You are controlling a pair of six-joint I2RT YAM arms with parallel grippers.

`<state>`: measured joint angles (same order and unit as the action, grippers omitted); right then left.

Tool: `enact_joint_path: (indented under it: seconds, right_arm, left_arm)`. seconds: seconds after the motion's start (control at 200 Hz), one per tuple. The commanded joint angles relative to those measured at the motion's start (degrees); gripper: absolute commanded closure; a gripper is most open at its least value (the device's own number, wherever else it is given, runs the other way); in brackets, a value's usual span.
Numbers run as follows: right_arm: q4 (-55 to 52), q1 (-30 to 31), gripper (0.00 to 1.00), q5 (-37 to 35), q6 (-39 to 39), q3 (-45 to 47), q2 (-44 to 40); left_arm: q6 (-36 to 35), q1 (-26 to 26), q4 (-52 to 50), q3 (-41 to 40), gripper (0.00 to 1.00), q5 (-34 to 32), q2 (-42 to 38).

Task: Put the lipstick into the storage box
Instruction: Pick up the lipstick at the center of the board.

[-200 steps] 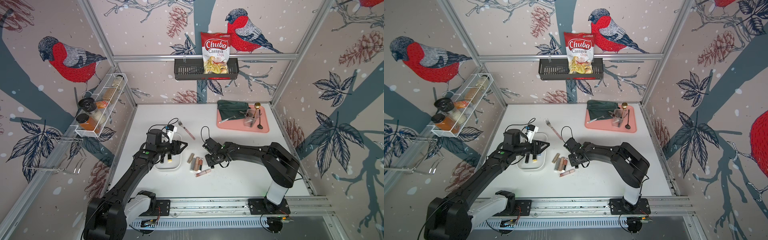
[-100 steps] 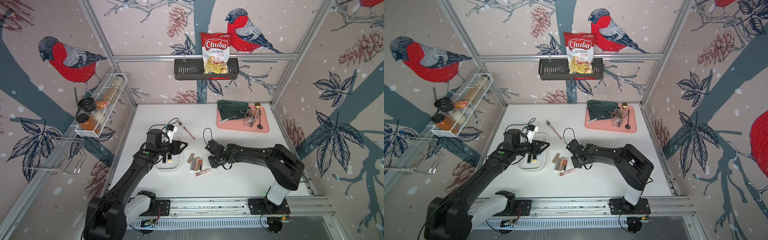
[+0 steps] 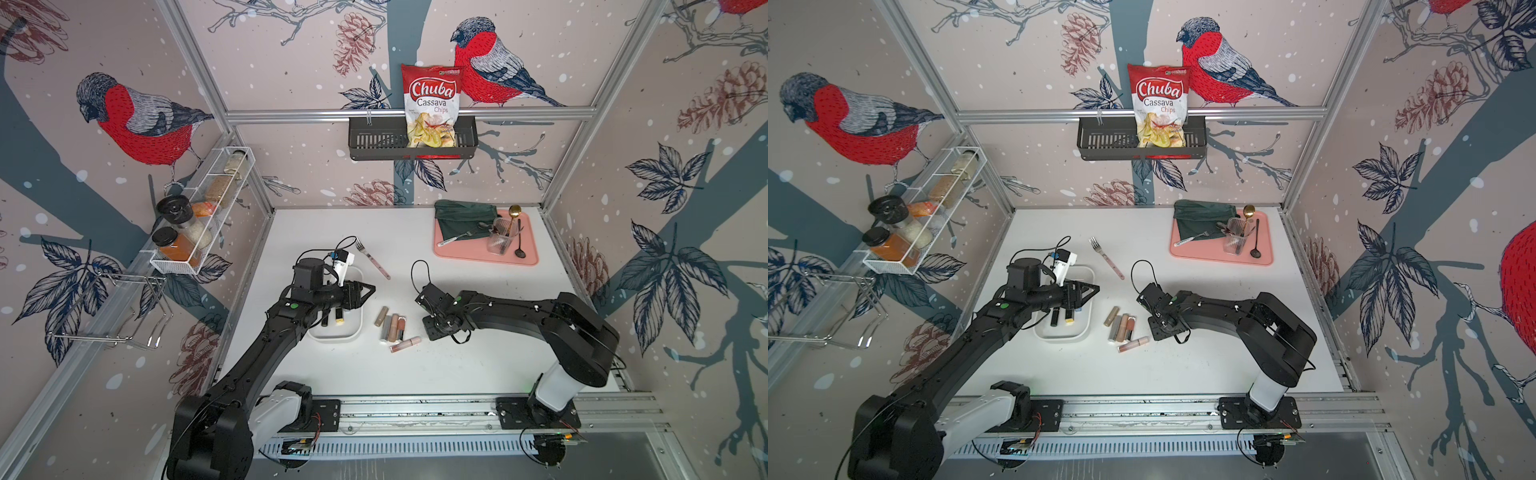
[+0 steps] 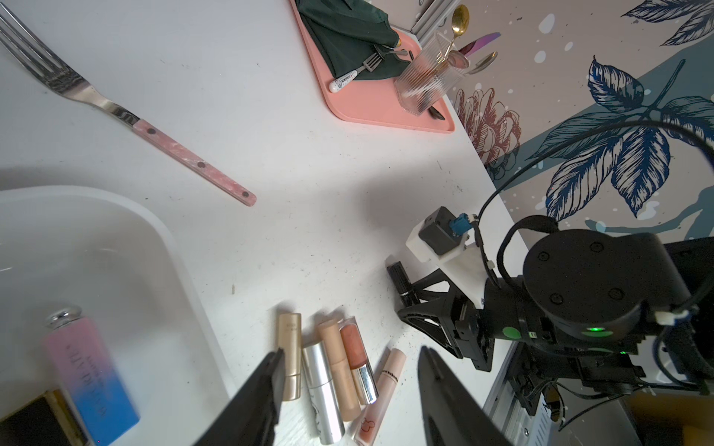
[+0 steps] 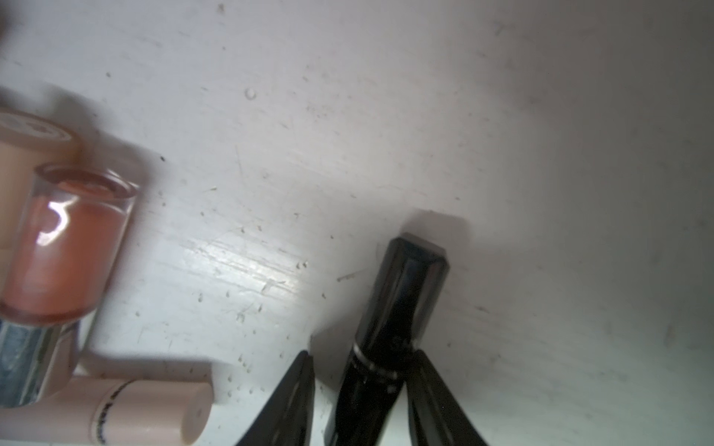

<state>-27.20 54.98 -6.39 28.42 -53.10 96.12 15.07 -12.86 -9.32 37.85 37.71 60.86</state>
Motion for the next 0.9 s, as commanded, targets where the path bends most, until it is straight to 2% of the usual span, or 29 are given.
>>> enact_joint_path:
  seconds: [0.0, 0.185, 0.365, 0.495, 0.62, 0.705, 0.81, 0.895]
  right_arm:
    - [-0.31, 0.0, 0.61, -0.4, 0.34, 0.25, -0.23]
    - [-0.3, -0.08, 0.71, -0.92, 0.29, 0.19, -0.18]
    - [0.91, -1.08, 0.74, -0.22, -0.59, -0.25, -1.44]
    - [3.95, -3.64, 0.75, 4.32, -2.17, -0.5, -4.4]
    - [8.65, -7.05, 0.77, 13.39, -4.79, -0.45, -8.63]
    - [13.6, -9.85, 0.78, 22.62, -5.7, 0.26, -12.42]
    - [21.3, -12.29, 0.78, 34.7, -4.84, 1.64, -16.73]
    - [28.2, -13.18, 0.78, 42.07, -2.15, 2.89, -19.27]
  left_arm:
    - [-0.17, 0.08, 2.54, -0.05, 0.41, 1.1, -0.08]
    - [-0.15, 0.03, 2.55, -0.09, 0.41, 1.12, 0.05]
    - [-0.04, 0.03, 2.73, -0.05, 0.41, 1.39, 0.05]
    - [0.58, 0.06, 3.44, -0.16, 0.41, 2.15, -0.04]
    - [4.19, 0.12, 5.59, -0.04, 0.41, 4.98, -0.54]
    - [12.09, 0.12, 12.2, -1.18, 0.41, 7.33, -1.67]
    - [23.86, -0.4, 25.66, -4.14, 0.42, 9.63, -3.56]
    - [28.17, -2.19, 30.64, -4.46, 0.42, 8.54, -4.42]
